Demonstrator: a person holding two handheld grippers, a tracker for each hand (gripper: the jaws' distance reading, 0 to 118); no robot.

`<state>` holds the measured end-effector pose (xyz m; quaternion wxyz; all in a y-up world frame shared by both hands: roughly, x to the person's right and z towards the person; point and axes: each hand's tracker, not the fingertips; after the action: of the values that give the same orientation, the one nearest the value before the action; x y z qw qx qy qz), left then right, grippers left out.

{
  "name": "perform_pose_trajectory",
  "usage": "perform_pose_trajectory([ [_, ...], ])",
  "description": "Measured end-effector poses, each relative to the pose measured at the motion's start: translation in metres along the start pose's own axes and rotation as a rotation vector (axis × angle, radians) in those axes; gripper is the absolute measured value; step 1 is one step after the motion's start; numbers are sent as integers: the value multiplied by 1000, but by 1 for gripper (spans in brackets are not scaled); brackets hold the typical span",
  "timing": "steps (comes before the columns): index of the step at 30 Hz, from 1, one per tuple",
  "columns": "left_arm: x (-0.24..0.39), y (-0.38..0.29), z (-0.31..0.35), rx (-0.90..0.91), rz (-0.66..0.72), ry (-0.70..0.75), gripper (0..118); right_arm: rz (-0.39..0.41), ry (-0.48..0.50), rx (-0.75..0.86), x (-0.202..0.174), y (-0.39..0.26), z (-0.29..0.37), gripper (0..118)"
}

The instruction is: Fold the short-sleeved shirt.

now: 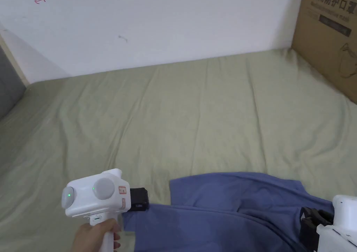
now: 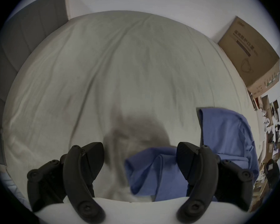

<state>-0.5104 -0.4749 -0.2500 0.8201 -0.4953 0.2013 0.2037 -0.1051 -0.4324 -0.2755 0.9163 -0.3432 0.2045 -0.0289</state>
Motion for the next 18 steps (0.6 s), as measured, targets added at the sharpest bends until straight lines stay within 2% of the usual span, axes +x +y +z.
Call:
perform_pose_trajectory([
  [2,14,-12,-1,-42,-18,105,71,0,0,-7,2,-1,1,0],
  [3,-21,20,-49,-139,-25,46,61,0,-1,-9,3,-2,1,0],
  [4,-26,30,-49,-128,-37,33,51,2,-1,-10,5,-2,1,0],
  [5,-28,40,-49,-129,-64,48,37,4,-1,-12,7,-1,0,0],
  [6,-19,33,-44,-59,-121,99,11,6,0,-14,9,2,-2,0],
  [7,-5,17,-36,-48,-145,120,5,-1,9,-19,11,7,-5,0],
  [9,-7,21,-30,-12,-178,154,5,-7,105,-18,16,23,-8,0],
  [11,1,6,-8,28,-161,136,5,70,165,-40,17,50,-20,0],
  [13,-8,9,7,56,-116,84,5,128,201,-23,14,76,-40,4],
  [15,-11,7,27,76,-103,42,5,200,220,-84,8,104,-70,11],
  [16,-14,6,35,87,-94,28,5,235,254,-109,4,115,-89,31],
  [18,-18,4,49,109,-51,-49,4,316,266,-229,-7,127,-137,100],
])
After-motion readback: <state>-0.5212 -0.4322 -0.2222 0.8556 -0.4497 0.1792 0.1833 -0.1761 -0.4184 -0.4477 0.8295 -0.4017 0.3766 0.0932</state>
